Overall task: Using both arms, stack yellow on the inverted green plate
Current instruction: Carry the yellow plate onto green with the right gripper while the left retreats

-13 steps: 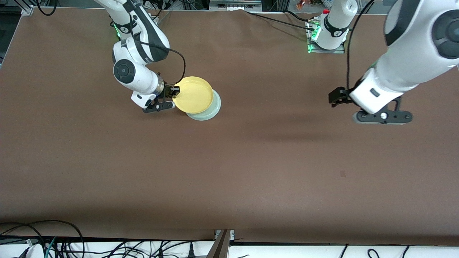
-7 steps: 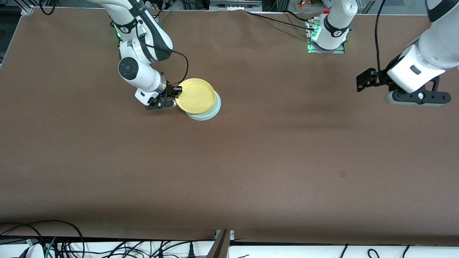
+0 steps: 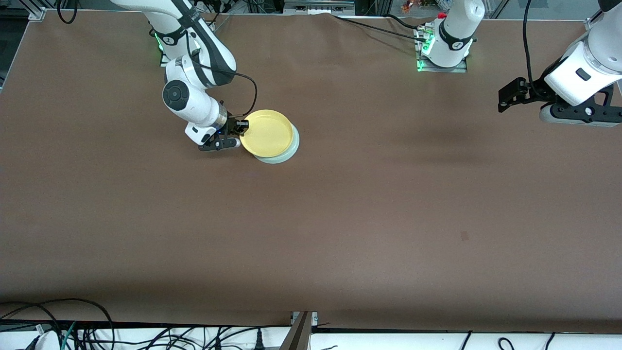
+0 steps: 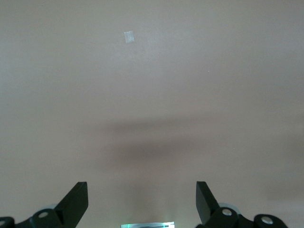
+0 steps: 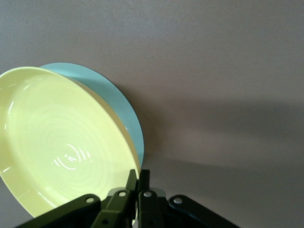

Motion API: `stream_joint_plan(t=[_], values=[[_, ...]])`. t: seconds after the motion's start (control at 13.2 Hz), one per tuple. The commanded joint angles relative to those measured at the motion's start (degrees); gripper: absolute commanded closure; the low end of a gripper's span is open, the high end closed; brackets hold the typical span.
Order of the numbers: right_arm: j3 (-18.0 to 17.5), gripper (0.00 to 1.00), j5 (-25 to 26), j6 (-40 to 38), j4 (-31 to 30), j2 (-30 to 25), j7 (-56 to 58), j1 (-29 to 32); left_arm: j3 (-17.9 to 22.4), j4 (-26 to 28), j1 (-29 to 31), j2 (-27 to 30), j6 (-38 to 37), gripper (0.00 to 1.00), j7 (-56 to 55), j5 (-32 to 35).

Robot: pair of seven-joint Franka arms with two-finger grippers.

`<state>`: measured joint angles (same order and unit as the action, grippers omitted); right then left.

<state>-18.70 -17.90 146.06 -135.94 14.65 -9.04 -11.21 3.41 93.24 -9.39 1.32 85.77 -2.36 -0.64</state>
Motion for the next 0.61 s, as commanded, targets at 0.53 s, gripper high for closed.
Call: stream_joint_plan(t=[0.53], values=[[-2.4,1.0,-1.3,2.7,-0.2,1.8,-0.4,0.6,-0.3,-0.8,4.9,-0.4,1.4,0.0,2.0,1.3]])
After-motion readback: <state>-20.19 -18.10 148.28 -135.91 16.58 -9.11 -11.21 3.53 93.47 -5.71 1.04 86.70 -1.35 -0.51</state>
